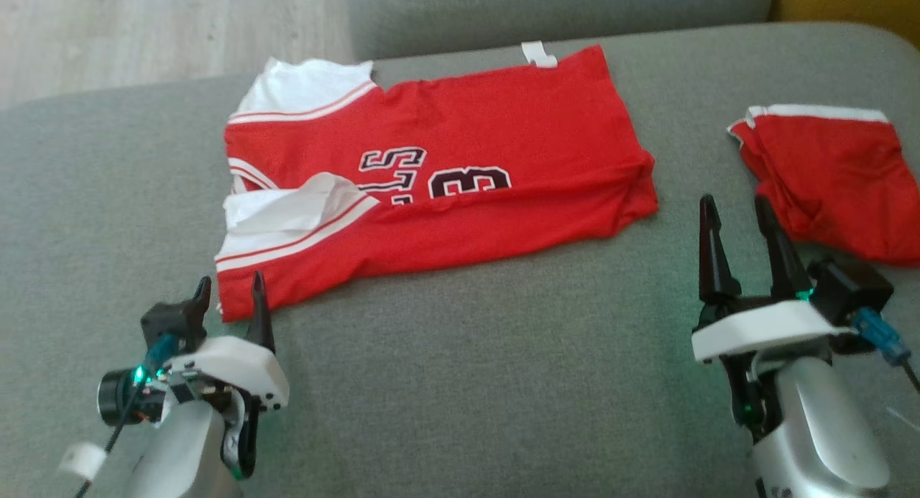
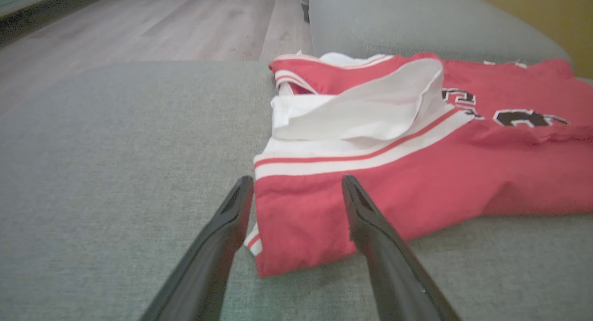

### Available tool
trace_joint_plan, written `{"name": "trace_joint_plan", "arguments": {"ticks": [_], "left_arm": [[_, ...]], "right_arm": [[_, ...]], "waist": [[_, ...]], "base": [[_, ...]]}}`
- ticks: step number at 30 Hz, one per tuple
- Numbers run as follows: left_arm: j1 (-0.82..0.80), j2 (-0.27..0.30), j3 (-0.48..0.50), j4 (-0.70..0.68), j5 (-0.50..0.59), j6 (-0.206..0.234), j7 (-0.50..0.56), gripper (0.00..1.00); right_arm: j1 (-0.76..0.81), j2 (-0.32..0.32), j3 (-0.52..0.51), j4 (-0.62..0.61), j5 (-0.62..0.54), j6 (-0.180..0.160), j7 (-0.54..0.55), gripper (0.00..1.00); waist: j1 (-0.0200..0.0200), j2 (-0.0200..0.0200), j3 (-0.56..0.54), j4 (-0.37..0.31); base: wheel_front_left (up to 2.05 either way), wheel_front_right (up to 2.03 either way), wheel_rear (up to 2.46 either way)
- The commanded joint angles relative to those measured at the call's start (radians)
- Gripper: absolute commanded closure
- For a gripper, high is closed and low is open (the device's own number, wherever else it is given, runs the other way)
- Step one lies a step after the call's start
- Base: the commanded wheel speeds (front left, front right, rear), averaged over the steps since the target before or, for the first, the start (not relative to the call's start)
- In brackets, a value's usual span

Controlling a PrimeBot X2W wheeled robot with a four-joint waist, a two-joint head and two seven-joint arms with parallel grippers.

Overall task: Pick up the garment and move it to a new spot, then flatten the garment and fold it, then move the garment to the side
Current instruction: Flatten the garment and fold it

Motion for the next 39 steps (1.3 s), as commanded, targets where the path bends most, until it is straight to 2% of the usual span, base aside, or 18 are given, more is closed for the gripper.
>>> {"name": "trace_joint_plan", "arguments": {"ticks": [1,8,12,13,14,15,18,24,26,33,39], "left_arm": [[-0.058,0.026,0.024,0.010,0.001,0.007,0.017,0.00],[-0.138,0.035,0.034,0.142,-0.010,0.026,0.049,0.00],[-0.159,0.021,0.026,0.211,-0.025,0.008,0.088,0.00],[-0.163,0.018,0.023,0.220,-0.027,0.000,0.089,0.29],[-0.168,0.015,0.020,0.226,-0.029,-0.006,0.084,0.91],[-0.171,0.013,0.017,0.230,-0.029,-0.012,0.074,1.00],[-0.185,0.014,0.016,0.224,-0.027,-0.021,0.012,1.00],[-0.222,0.006,-0.004,0.151,-0.004,-0.043,-0.119,1.00],[-0.227,0.003,-0.008,0.132,0.000,-0.047,-0.128,1.00],[-0.241,-0.027,-0.035,0.012,0.020,-0.077,-0.149,1.00],[-0.226,-0.053,-0.071,-0.043,0.032,-0.085,-0.150,1.00]], "right_arm": [[-0.051,0.003,0.031,-0.040,0.007,-0.001,-0.011,0.00],[-0.066,0.003,0.042,-0.051,0.018,-0.001,-0.011,0.00],[-0.070,0.003,0.041,-0.047,0.015,-0.001,-0.011,0.00],[-0.072,0.003,0.038,-0.040,0.009,-0.001,-0.011,0.00],[-0.075,0.003,0.036,-0.029,0.003,-0.001,-0.011,0.00],[-0.080,0.003,0.035,-0.016,-0.004,-0.001,-0.011,0.00],[-0.105,0.003,0.020,0.033,-0.032,-0.001,0.004,0.00],[-0.199,0.003,-0.039,0.162,-0.121,-0.001,0.139,0.00],[-0.219,0.003,-0.053,0.187,-0.123,-0.001,0.163,0.00],[-0.370,0.003,-0.132,0.406,-0.173,-0.001,0.317,0.00],[-0.455,0.003,-0.223,0.569,-0.284,-0.001,0.376,0.00]], "waist": [[-0.0002,-0.0001,0.025,-0.016],[-0.0002,-0.0001,0.064,-0.025],[-0.0002,-0.0001,0.073,-0.022],[-0.0002,-0.0001,0.074,-0.019],[-0.0002,-0.0001,0.075,-0.015],[-0.0002,-0.0001,0.075,-0.011],[-0.0002,-0.0001,0.072,0.004],[-0.0002,-0.0001,0.069,0.047],[-0.0002,-0.0001,0.071,0.056],[-0.0002,-0.0001,0.089,0.114],[-0.0002,-0.0001,0.102,0.151]], "base": [[0.00,0.00,0.00],[0.00,0.00,0.00],[0.00,0.00,0.00],[0.00,0.00,0.00],[0.00,0.00,0.00],[0.00,0.00,0.00],[0.00,0.00,0.00],[0.00,0.00,0.00],[0.00,0.00,0.00],[0.00,0.00,0.00],[0.00,0.00,0.00]]}}
